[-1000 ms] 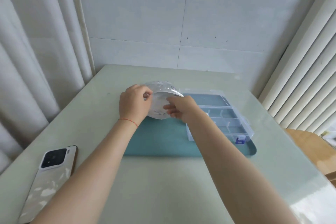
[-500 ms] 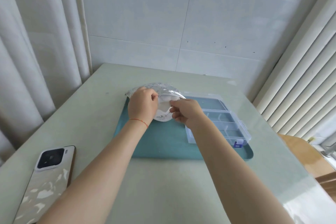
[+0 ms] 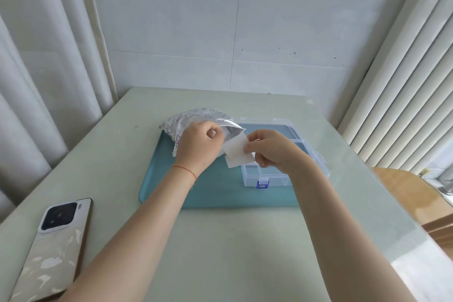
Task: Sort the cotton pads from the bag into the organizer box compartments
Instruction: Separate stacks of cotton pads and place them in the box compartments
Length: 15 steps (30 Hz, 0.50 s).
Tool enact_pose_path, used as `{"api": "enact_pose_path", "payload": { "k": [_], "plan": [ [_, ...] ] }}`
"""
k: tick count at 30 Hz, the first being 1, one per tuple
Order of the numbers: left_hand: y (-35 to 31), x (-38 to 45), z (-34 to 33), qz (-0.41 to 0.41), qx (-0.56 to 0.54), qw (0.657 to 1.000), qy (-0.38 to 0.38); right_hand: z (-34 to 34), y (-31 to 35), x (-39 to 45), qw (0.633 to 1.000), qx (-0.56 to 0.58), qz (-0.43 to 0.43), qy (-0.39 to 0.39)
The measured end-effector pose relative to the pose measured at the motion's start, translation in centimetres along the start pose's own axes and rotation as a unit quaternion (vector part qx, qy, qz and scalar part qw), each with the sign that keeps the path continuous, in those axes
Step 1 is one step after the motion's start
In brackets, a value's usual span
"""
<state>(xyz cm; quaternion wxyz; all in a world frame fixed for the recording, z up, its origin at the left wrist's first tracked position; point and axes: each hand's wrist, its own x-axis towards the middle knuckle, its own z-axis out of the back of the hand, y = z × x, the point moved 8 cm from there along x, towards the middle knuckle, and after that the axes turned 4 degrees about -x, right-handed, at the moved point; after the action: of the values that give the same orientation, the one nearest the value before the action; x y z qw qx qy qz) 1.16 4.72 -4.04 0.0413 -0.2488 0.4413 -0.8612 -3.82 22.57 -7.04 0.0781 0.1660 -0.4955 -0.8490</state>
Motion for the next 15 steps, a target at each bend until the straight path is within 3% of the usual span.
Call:
{"api": "enact_pose_path", "payload": {
  "k": [3,7,10,15],
  "plan": [
    [0.3,-0.3,-2.9,0.073,-0.076,0.987,0.119,0.4,0.4,-0.2,0.998,-0.025,0.038,0.043],
    [1.0,-1.5,-6.5,0.224,-0.294,0.899,0.234,1.3,0.9,0.0,0.994,-0.037,0.077,0.061],
    [1.6,-1.3,-6.8,0.261,-0.365,0.872,0.195,1.6,1.1,0.0,0.994,-0.01,0.09,0.068],
    [2.4,-0.3,-6.3,0.265,-0.381,0.874,0.143,2.1,0.1,0.5,0.994,-0.005,0.076,0.081]
  ]
}}
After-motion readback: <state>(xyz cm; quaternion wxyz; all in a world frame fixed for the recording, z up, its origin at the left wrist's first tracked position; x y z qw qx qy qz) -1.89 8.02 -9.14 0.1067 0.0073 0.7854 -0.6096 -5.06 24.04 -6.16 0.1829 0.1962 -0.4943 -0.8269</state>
